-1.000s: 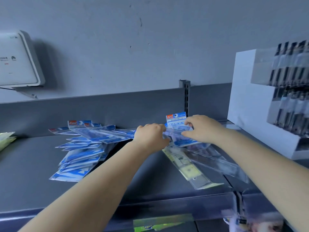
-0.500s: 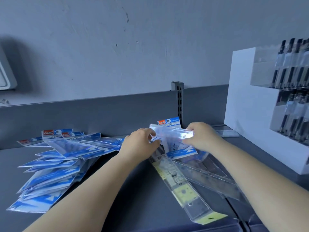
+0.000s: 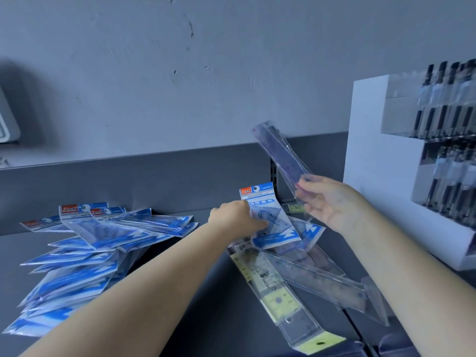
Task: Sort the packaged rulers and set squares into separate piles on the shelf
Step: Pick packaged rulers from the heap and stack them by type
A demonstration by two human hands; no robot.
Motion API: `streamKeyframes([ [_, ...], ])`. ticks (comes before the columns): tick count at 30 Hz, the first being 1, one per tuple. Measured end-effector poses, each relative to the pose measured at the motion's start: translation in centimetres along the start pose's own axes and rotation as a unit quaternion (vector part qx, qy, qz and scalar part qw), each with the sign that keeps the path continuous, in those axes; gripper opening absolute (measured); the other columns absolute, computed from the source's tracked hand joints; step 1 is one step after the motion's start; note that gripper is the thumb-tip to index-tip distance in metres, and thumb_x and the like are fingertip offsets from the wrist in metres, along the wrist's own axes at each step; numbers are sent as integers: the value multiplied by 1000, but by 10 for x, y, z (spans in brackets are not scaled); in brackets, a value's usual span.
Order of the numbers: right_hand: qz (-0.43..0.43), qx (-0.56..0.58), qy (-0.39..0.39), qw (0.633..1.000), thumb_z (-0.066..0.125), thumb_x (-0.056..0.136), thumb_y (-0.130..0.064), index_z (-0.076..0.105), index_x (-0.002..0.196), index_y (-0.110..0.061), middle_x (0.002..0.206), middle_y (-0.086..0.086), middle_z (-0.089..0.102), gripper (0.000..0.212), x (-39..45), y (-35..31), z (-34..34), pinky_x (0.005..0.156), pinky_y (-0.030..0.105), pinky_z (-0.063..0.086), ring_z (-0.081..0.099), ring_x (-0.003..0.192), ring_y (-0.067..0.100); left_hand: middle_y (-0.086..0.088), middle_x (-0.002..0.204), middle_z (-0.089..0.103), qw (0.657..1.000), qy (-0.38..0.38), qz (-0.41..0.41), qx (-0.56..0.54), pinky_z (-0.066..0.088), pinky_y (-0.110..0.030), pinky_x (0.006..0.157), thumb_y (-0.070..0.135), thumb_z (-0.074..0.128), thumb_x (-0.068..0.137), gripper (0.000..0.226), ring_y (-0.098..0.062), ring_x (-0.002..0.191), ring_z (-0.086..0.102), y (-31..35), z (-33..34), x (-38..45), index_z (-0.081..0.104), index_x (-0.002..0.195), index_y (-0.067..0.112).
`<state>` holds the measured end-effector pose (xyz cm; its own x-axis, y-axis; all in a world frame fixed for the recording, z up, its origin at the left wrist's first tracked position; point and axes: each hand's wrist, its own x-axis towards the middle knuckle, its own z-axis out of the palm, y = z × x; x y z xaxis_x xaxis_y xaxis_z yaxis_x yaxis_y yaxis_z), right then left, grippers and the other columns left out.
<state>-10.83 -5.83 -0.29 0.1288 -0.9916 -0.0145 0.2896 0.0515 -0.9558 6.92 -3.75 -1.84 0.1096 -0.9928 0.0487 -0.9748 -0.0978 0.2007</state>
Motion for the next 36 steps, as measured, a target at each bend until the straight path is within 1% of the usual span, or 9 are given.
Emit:
streamKeyframes([
  [4, 34, 49, -16, 998, 64, 83, -2, 56, 80, -17, 54, -5, 68, 18, -2, -1, 2, 65, 23, 45, 67, 53, 4, 1, 121, 59, 999, 19, -26, -16, 30, -35, 92, 70, 58, 74, 72, -22, 117, 49, 7, 8, 6, 47, 125, 20],
  [10, 36, 100, -59, 993, 59, 86, 1, 59, 87, -15, 63, -2, 71, 16, -5, -4, 2, 75, 25, 48, 69, 59, 5, 6, 109, 58, 993, 3, -58, -106, 33, -32, 91, 56, 69, 74, 52, -20, 114, 52, 12, 6, 14, 49, 110, 24],
  [12, 30, 99, -79, 991, 56, 87, 3, 62, 91, -14, 65, 0, 72, 19, -6, -4, 3, 78, 26, 50, 70, 64, 7, 7, 91, 52, 987, -11, -60, -146, 39, -30, 91, 48, 74, 74, 41, -19, 100, 54, 13, 6, 20, 43, 83, 22],
  [14, 18, 88, -86, 992, 56, 87, 4, 62, 94, -14, 68, 1, 72, 21, -5, -4, 4, 80, 27, 52, 70, 71, 10, 4, 74, 46, 984, -24, -73, -159, 43, -24, 71, 45, 76, 72, 48, -15, 73, 51, 13, 6, 27, 37, 65, 19],
  [17, -9, 55, -67, 996, 58, 85, 6, 62, 98, -14, 75, -2, 72, 24, -3, -3, 3, 72, 24, 54, 71, 74, 11, 4, 59, 35, 980, -26, -105, -169, 32, -21, 53, 43, 77, 72, 51, -8, 51, 32, 12, 3, 33, 34, 62, 17],
  [24, -42, -53, 0, 998, 62, 84, 3, 58, 94, -14, 93, 5, 70, 20, -3, -1, 1, 66, 24, 49, 66, 71, 12, 2, 69, 44, 973, -31, -127, -188, 37, -25, 69, 47, 71, 76, 47, -18, 77, 49, 18, 6, 38, 39, 74, 13],
  [29, -34, -91, -2, 995, 60, 85, 4, 59, 87, -18, 89, 3, 69, 21, -3, -1, 0, 65, 25, 48, 65, 71, 13, 2, 68, 41, 971, -28, -132, -196, 33, -21, 50, 48, 67, 80, 46, -11, 58, 43, 22, 2, 38, 40, 73, 11],
  [32, -29, -121, 25, 992, 60, 85, 1, 59, 85, -21, 97, 5, 69, 22, 1, -1, -4, 65, 26, 47, 64, 79, 15, 1, 75, 48, 974, -38, -120, -186, 39, -25, 67, 54, 67, 75, 47, -18, 76, 51, 26, 5, 41, 47, 90, 14],
  [36, -12, -124, 30, 992, 61, 85, 0, 58, 83, -21, 96, 5, 69, 21, 3, -1, -7, 62, 24, 45, 64, 76, 13, 0, 84, 50, 968, -39, -129, -212, 39, -25, 68, 50, 72, 73, 51, -18, 83, 50, 26, 4, 42, 47, 99, 14],
])
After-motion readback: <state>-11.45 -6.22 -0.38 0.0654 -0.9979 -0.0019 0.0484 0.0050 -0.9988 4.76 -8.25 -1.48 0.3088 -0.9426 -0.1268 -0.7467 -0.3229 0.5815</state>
